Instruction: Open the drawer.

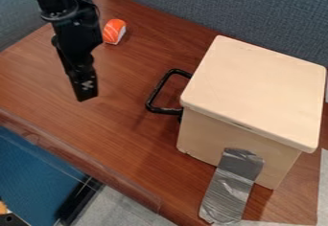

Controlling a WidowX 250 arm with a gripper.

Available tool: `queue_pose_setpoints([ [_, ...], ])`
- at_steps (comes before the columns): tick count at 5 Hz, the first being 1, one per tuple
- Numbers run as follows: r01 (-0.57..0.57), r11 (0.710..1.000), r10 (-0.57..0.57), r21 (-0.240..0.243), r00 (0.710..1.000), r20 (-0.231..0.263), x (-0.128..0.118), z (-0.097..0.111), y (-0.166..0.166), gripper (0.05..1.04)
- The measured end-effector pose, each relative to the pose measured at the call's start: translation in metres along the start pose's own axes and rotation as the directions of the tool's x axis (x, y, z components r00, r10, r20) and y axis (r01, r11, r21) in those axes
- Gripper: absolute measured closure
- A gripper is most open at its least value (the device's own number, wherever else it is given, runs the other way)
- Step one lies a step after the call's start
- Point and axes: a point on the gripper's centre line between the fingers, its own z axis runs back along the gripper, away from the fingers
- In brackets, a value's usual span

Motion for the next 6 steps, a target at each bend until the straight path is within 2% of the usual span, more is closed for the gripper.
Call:
queue_pose_setpoints([
  [1, -0.092, 0.995, 0.093, -0.031, 0.996, 0.019, 0.019, -0.001, -0.019, 0.083],
  [2, -0.16, 0.986, 0.163, -0.054, 0.985, 0.058, 0.041, -0.005, -0.022, 0.083],
  [3, -0.181, 0.982, 0.185, -0.048, 0.979, 0.08, 0.059, -0.006, -0.019, 0.083],
  [5, -0.206, 0.978, 0.207, -0.023, 0.971, 0.119, 0.074, -0.02, -0.009, 0.083],
  [6, -0.218, 0.976, 0.219, -0.018, 0.969, 0.114, 0.076, -0.029, -0.009, 0.083],
])
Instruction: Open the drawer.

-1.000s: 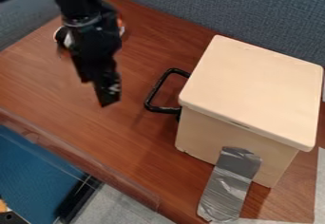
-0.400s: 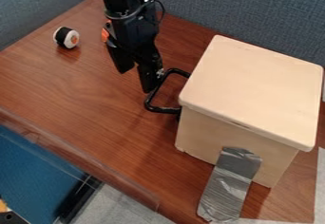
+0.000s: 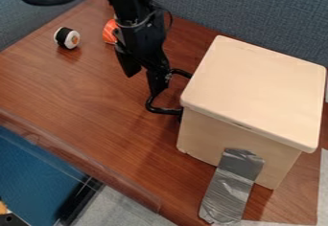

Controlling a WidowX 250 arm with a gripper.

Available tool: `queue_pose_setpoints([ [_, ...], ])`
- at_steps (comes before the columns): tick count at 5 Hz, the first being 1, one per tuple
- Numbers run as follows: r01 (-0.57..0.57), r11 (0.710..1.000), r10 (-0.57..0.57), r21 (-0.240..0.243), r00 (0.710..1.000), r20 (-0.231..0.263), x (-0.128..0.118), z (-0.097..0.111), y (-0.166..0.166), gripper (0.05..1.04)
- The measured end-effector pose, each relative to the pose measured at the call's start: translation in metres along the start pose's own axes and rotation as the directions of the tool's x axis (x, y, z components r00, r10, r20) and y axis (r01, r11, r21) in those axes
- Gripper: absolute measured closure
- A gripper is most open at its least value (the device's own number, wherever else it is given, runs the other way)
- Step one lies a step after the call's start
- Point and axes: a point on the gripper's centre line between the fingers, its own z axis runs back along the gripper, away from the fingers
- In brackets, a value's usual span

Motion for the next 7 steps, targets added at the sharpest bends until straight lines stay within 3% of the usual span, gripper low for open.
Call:
queue_pose_setpoints([
  [2, -0.014, 1.0, 0.014, 0.019, 1.0, 0.01, 0.004, -0.01, -0.003, 0.083],
  [3, -0.025, 0.999, 0.025, 0.023, 1.0, 0.015, 0.006, -0.016, -0.005, 0.136],
  [5, -0.064, 0.995, 0.061, 0.075, 0.997, 0.037, 0.005, -0.03, -0.004, 0.725],
  [6, -0.081, 0.992, 0.076, 0.1, 0.996, 0.053, 0.005, -0.035, 0.0, 0.862],
  [7, -0.086, 0.991, 0.081, 0.099, 0.996, 0.045, 0.003, -0.037, 0.001, 0.871],
])
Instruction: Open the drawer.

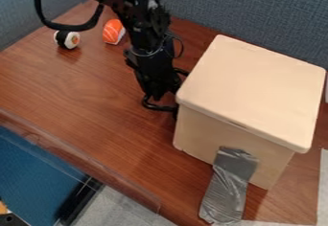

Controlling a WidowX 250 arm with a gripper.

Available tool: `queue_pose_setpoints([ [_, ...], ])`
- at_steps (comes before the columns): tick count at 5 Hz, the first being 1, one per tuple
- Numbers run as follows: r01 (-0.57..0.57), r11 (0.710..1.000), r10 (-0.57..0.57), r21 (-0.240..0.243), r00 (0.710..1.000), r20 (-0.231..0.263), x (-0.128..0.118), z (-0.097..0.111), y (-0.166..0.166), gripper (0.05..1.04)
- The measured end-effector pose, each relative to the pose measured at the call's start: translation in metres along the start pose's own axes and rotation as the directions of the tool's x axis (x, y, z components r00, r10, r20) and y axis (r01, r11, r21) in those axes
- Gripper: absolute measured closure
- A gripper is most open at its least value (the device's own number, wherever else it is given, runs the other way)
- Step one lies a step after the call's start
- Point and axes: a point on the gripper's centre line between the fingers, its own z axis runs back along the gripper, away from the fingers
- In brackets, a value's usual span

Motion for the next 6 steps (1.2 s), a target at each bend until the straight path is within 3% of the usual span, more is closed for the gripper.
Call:
queue_pose_setpoints([
  [6, -0.09, 0.995, 0.09, 0.046, 0.996, 0.012, -0.01, 0.016, 0.076, 0.93],
])
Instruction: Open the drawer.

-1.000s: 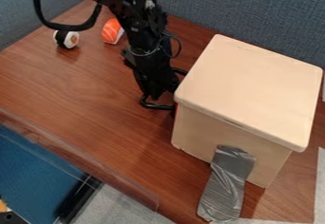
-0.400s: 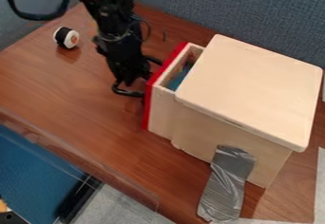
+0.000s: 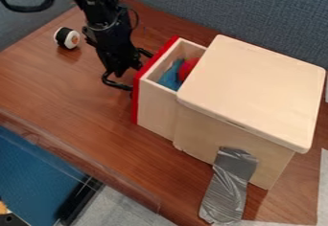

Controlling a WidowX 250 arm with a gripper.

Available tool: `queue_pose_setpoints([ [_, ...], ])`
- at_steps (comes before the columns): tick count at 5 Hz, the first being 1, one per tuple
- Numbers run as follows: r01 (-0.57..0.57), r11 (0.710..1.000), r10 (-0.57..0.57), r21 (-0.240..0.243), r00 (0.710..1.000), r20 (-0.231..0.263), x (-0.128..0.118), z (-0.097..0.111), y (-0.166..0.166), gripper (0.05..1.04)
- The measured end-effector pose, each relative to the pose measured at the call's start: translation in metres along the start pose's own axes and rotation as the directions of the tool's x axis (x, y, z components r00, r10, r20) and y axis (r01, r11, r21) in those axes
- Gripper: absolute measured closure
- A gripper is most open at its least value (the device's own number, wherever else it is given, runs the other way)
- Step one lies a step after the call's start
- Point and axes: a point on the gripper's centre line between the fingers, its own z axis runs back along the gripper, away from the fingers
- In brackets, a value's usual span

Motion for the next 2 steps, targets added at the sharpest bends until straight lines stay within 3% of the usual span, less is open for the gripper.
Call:
queue_pose_setpoints([
  [2, -0.016, 1.0, 0.016, 0.017, 1.0, 0.003, -0.0012, 0.0033, 0.0158, 0.93],
])
